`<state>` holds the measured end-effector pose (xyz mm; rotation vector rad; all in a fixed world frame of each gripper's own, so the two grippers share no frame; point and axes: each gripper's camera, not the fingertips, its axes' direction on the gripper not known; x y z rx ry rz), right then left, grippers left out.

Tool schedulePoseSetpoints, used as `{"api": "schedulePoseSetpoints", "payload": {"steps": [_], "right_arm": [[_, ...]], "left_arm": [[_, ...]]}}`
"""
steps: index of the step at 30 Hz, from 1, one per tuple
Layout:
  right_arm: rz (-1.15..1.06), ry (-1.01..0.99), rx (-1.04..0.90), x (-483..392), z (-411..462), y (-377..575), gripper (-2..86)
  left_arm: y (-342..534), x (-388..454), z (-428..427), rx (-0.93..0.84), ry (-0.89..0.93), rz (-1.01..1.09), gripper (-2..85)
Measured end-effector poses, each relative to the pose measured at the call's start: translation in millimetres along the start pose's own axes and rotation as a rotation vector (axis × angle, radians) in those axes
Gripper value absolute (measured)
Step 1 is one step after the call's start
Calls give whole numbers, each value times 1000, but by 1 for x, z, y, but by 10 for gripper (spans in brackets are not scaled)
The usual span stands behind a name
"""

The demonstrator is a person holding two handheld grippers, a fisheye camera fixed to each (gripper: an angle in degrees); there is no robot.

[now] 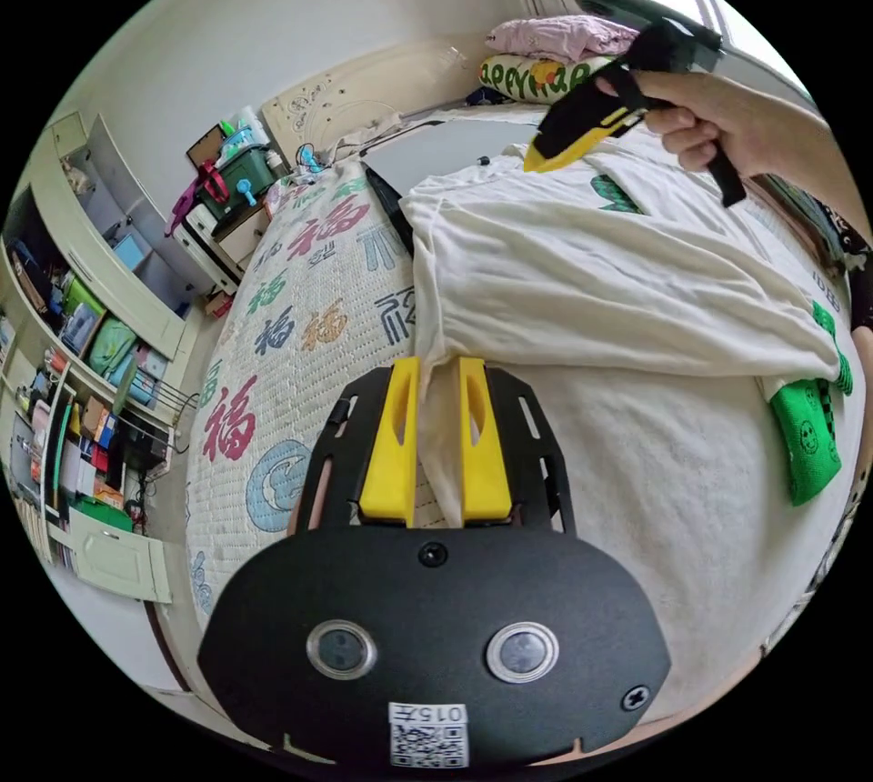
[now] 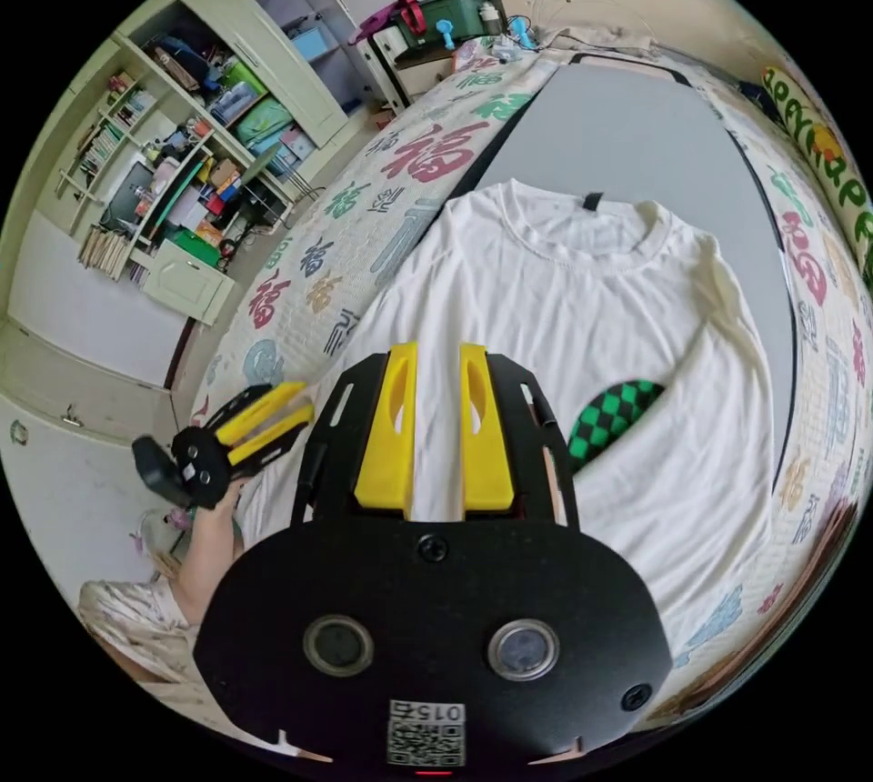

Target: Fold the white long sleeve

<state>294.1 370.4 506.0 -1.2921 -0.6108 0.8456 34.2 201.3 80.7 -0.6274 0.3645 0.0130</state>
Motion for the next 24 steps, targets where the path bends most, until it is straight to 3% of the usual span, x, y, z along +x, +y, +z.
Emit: {"api": "schedulePoseSetpoints", "payload": {"steps": [4, 9, 16, 24], "right_arm": [[49, 50, -39, 6, 59, -53, 86], [143, -38, -59, 31, 113, -82, 84], [105, 36, -122, 38, 171, -92, 34], [38, 126, -31, 18, 194, -92, 2]], "left_arm": [[-5, 11, 2, -8, -83, 83, 61], [-2, 5, 7, -15, -99, 110, 59], [13, -45, 23, -34, -27, 10, 21], [51, -132, 45, -31, 98, -251, 8]]}}
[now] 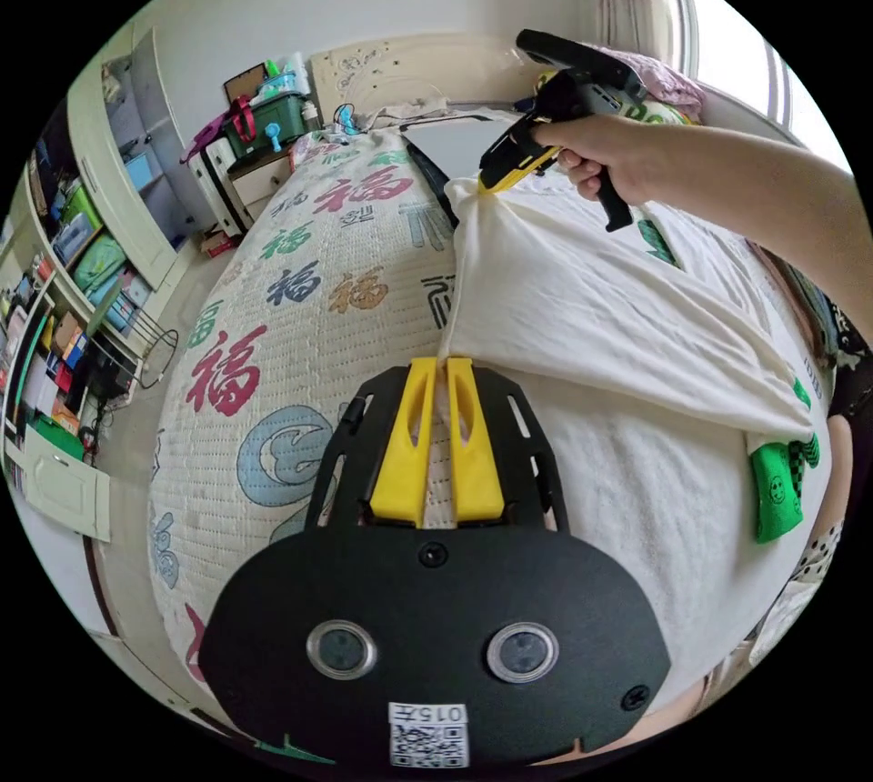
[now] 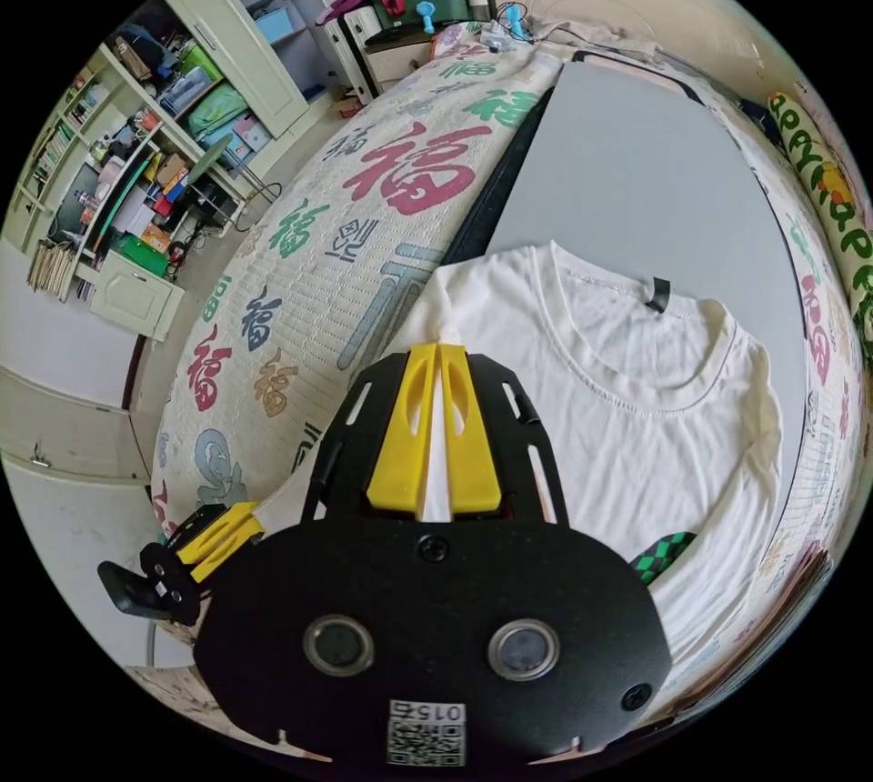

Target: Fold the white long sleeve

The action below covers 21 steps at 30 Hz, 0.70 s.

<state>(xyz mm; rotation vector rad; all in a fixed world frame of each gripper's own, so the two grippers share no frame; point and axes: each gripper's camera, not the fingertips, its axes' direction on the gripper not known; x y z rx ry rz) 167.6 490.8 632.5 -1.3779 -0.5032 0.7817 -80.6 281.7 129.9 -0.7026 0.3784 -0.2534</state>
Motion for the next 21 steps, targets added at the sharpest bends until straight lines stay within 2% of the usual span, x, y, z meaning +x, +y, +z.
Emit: {"api": "schedulePoseSetpoints", "payload": {"steps": [7, 10, 13, 16, 18, 20, 21], "right_arm": [[23, 29, -53, 2, 43, 4, 28], [-4, -112, 47, 19, 9, 34, 45], [-134, -285, 140, 34, -49, 103, 46], [-247, -274, 120, 54, -102, 204, 51], [-250, -194, 138, 73, -130, 273, 56], [-176, -101, 174, 105, -152, 357, 57], [-148, -91, 173, 113, -154, 375, 57]], "left_arm": [[1, -30, 36, -79, -9, -22, 6], [-1, -40, 41, -90, 3, -31, 17], [-6, -54, 34, -90, 18, -84, 53], [-9, -57, -4, 56, 3, -118, 69], [-9, -46, -32, 239, 110, -104, 70], [-18, -11, -48, 461, 418, 28, 68], [-24, 3, -47, 485, 517, 97, 68]]}}
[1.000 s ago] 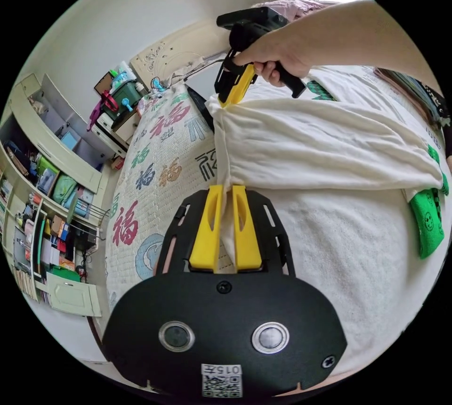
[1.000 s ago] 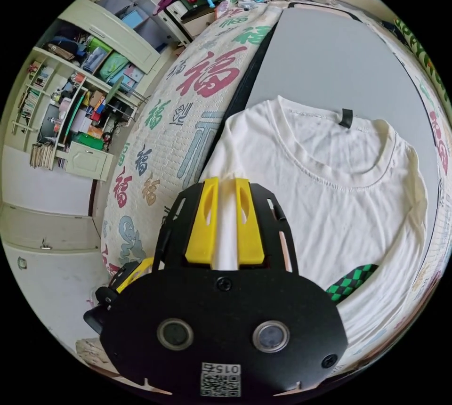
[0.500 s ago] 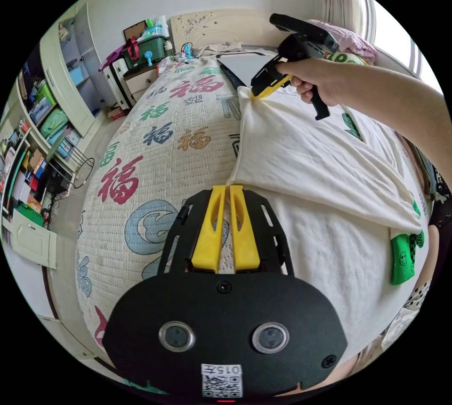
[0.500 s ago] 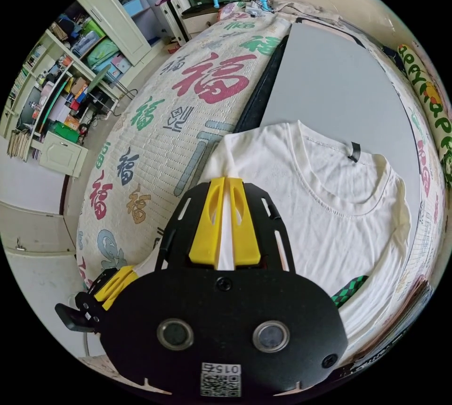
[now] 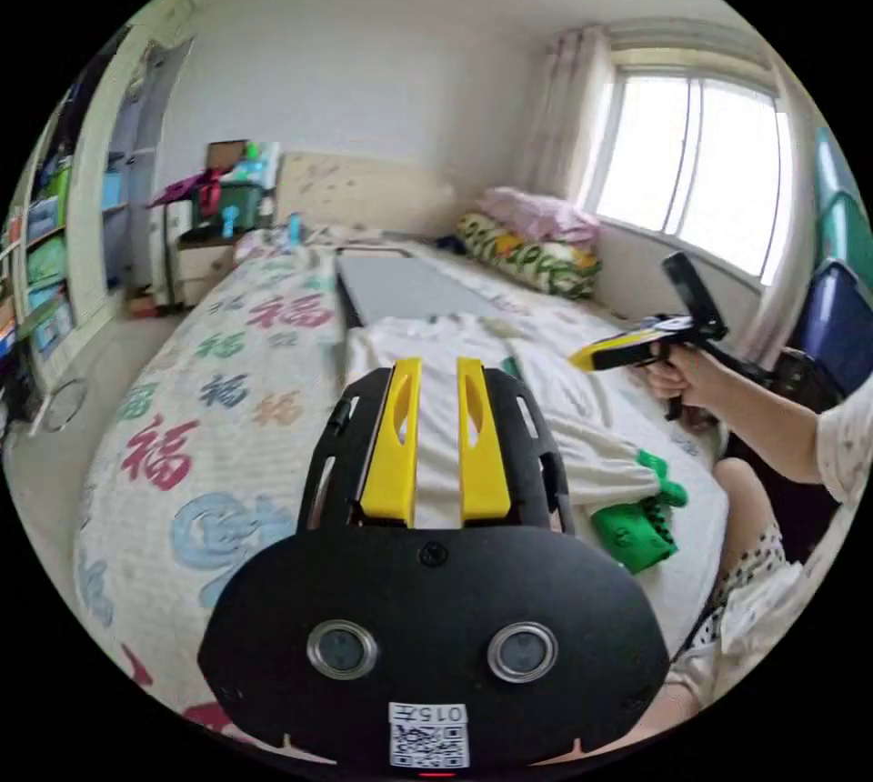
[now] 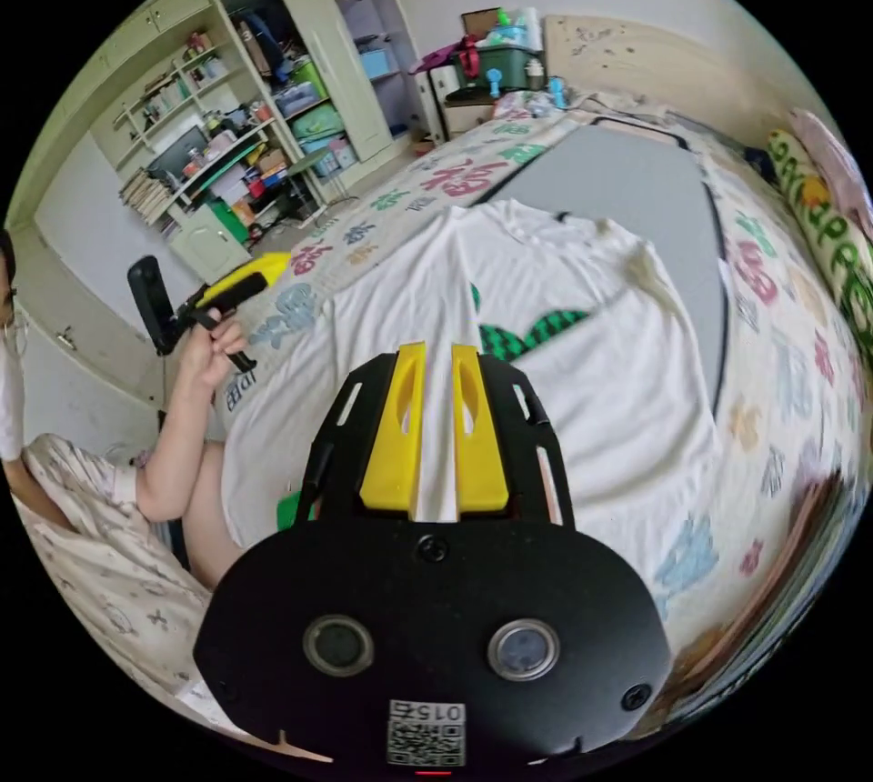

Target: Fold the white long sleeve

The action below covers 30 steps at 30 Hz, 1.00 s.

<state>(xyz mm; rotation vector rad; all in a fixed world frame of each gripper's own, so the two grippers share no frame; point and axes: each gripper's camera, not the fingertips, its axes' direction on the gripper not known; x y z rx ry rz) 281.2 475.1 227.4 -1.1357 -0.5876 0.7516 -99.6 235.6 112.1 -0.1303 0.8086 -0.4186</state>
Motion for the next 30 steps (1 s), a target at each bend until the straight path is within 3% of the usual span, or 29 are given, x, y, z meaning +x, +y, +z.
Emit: {"api": "schedulePoseSetpoints", "payload": {"steps": [2, 4, 10, 13, 30], "right_arm": [[69, -6, -59, 14, -3, 56, 57], [112, 10, -104, 16, 5, 83, 60], [161, 42, -140, 6, 41, 113, 81], [189, -26, -151, 4, 61, 110, 78], [229, 201, -217, -65, 157, 78, -3]], "left_arm": [[-17, 54, 56, -72, 447, 191, 73], [-23, 104, 92, -170, 586, 322, 81], [1, 210, 167, -410, 475, 600, 83], [10, 219, 192, -455, 453, 605, 77], [-16, 245, 240, -589, 399, 659, 61]]}}
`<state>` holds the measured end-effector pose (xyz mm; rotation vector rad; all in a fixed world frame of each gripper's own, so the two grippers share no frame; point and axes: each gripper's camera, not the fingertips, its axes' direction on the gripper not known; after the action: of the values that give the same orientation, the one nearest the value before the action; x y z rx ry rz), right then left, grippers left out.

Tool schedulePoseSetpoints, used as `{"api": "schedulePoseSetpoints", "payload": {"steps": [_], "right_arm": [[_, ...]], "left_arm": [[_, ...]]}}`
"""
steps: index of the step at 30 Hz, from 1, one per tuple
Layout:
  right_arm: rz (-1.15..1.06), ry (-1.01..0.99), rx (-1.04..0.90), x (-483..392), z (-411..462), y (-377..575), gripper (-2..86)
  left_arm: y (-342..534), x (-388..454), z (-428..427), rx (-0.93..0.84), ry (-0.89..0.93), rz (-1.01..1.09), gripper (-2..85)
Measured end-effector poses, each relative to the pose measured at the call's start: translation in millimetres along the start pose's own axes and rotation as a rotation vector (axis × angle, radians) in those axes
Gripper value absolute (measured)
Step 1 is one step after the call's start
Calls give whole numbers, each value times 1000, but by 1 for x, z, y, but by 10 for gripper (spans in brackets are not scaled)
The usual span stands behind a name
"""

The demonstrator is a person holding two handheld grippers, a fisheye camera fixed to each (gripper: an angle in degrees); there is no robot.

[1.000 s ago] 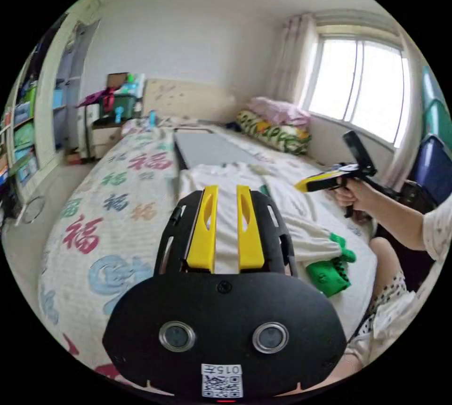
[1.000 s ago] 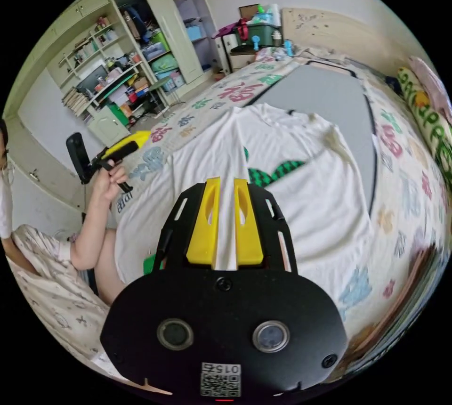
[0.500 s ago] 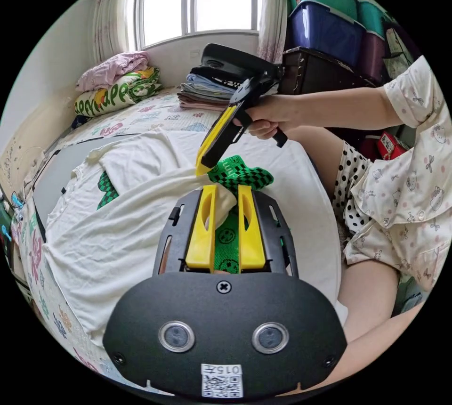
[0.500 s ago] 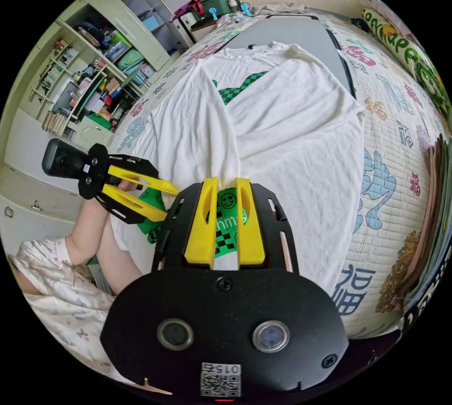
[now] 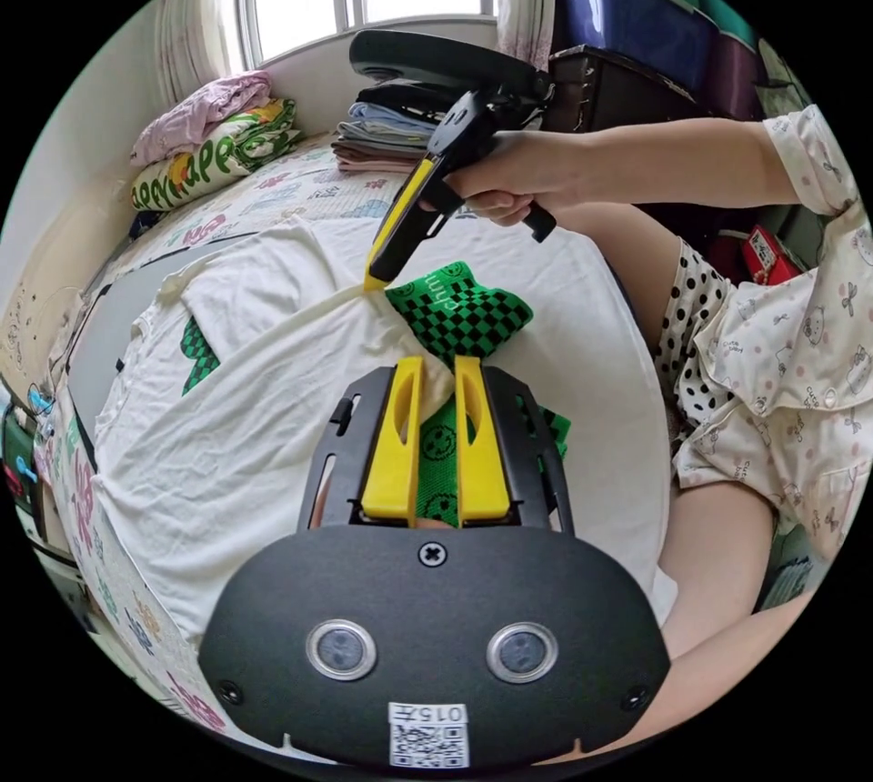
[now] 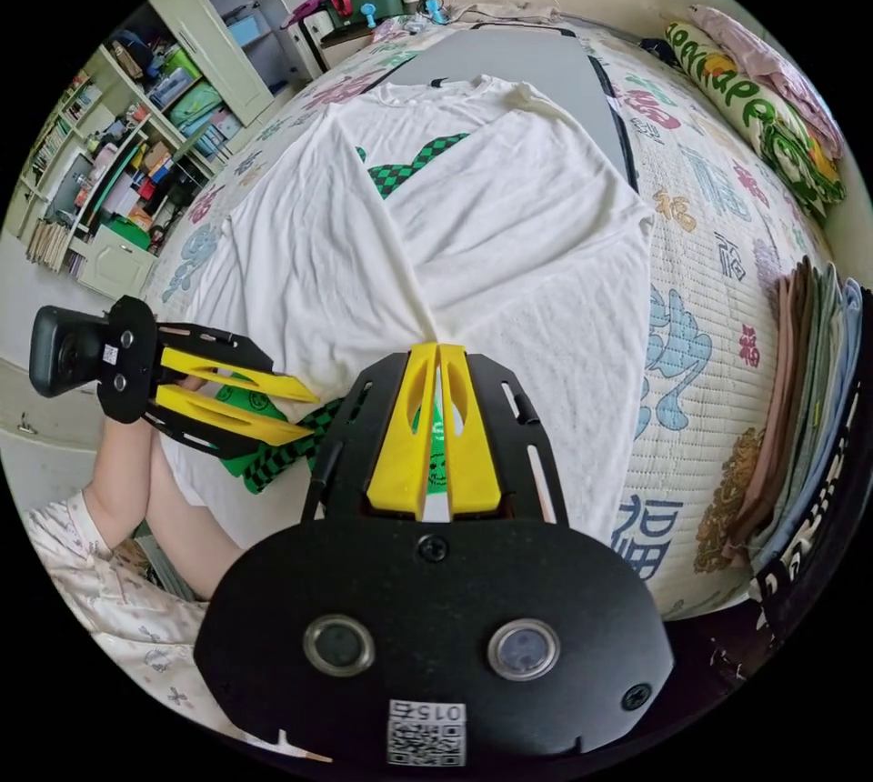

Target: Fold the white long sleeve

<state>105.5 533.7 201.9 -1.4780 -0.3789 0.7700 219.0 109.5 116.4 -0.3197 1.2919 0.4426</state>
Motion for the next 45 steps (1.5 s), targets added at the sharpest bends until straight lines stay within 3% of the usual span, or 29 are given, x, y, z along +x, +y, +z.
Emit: {"api": "schedulePoseSetpoints", "payload": {"steps": [15, 19, 22, 25, 28, 32, 37, 45], "right_arm": [[-187, 99, -190, -117, 49, -31, 14], [-198, 66, -303, -124, 40, -47, 84], [-164, 10, -349, -129, 2, -72, 84], [-184, 187, -399, -158, -66, -115, 80], [-131, 297, -261, -199, -165, -159, 72], [-180, 161, -40, -294, -288, -180, 68], [-290, 137, 74, -364, -370, -158, 66], [-312, 73, 118, -339, -437, -113, 86]], "left_arm": [[17, -19, -33, 27, 36, -72, 65], [53, -39, -68, 124, 66, -126, 70], [83, -53, -90, 176, 118, -200, 76], [114, -51, -117, 260, 116, -271, 75], [132, -34, -136, 316, 132, -326, 74], [112, 11, -145, 284, 18, -308, 86], [82, 58, -143, 204, 62, -334, 120], [63, 157, -157, 94, -253, -396, 125]]}}
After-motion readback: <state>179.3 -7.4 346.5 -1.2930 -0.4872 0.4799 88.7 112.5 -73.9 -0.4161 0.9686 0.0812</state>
